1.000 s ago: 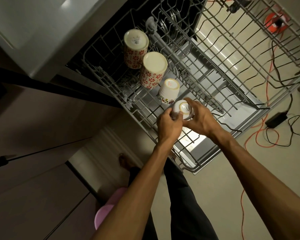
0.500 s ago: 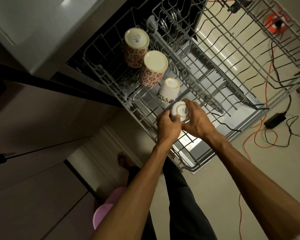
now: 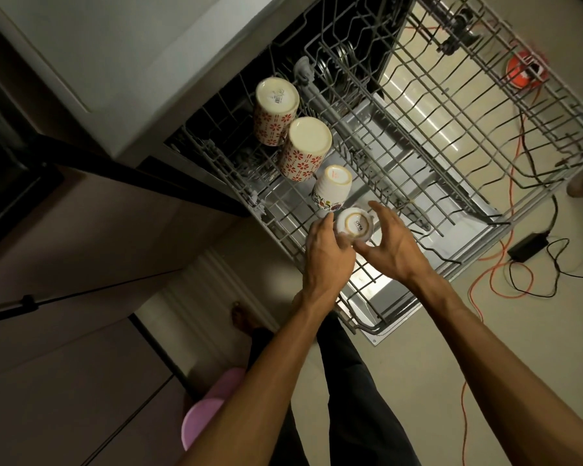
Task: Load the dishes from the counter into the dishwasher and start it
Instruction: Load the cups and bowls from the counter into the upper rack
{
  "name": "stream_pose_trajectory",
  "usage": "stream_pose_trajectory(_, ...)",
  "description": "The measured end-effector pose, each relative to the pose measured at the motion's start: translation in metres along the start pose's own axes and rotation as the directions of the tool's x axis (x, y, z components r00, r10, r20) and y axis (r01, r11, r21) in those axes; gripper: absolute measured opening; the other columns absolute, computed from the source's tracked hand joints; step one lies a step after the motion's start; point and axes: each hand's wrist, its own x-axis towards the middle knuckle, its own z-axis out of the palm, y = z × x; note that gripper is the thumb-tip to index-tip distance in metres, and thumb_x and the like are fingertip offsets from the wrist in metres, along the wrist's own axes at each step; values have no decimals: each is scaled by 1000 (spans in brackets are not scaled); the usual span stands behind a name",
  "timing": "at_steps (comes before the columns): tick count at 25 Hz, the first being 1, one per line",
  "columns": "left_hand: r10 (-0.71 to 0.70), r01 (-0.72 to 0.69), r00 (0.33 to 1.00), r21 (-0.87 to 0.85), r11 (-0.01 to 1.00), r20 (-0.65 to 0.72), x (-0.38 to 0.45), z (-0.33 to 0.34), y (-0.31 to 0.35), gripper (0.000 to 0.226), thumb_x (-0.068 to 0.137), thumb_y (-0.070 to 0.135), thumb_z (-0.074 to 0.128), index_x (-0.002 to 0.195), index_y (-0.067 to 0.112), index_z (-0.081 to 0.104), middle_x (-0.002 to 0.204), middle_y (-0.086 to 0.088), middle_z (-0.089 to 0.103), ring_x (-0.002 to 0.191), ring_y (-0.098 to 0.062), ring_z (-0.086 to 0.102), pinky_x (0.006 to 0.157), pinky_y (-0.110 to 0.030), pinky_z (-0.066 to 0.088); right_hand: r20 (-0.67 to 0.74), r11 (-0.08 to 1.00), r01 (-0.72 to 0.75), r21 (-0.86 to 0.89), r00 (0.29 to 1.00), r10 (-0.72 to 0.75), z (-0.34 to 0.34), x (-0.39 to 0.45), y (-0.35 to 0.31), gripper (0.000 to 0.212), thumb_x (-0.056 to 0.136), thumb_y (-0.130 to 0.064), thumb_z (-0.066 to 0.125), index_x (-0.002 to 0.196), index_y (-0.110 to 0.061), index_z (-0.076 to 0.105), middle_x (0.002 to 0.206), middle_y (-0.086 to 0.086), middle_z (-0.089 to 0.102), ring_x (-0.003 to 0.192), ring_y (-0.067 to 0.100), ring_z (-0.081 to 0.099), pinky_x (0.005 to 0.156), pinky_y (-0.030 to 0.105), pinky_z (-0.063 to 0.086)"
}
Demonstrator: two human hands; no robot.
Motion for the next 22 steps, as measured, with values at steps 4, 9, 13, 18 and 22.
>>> stream_pose_trajectory(4, 122, -115, 991, 110, 987, -53, -18, -22, 5, 52, 100, 16, 49, 149, 8, 33, 153, -9, 35, 141, -20, 33, 112, -24, 25, -78, 1000, 14, -4, 997, -14, -17, -18, -23, 56, 96, -34, 57, 144, -9, 41, 146, 12, 47, 130, 25, 46, 96, 23, 30)
stream_pose_trajectory(9, 160, -144, 980, 126, 982, -123, -35, -53, 17, 53, 100, 21, 49, 150, 10, 34, 154, -6, 34, 141, -17, 32, 105, -16, 21, -124, 995, 99, -10, 987, -99, -36, -32, -59, 52, 100, -39, 48, 145, -12, 42, 148, 8, 46, 135, 23, 43, 107, 35, 34)
stream_pose_trajectory(13, 197, -185, 965, 83, 979, -174, -52, -80, 31, 53, 101, 22, 50, 150, 12, 34, 155, -5, 32, 142, -14, 29, 111, -12, 22, -171, 981, 192, -4, 967, -190, -52, -46, -94, 48, 101, -37, 47, 143, -14, 43, 145, 8, 49, 130, 17, 45, 107, 38, 39)
stream_pose_trajectory(18, 221, -212, 950, 64, 975, -220, -80, -118, 47, 52, 101, 25, 49, 151, 16, 34, 156, -1, 31, 143, -10, 26, 100, -1, 13, -208, 959, 284, -14, 937, -280, -67, -65, -137, 46, 102, -38, 44, 141, -13, 45, 143, 5, 51, 122, 6, 43, 104, 32, 39)
stream_pose_trajectory(22, 228, -231, 930, 22, 973, -288, -101, -144, 50, 52, 101, 27, 49, 149, 16, 36, 154, -2, 35, 142, -12, 31, 107, -14, 24, -191, 938, 346, -12, 920, -342, -66, -79, -170, 48, 103, -39, 43, 144, -14, 43, 146, 5, 48, 134, 16, 43, 110, 36, 37)
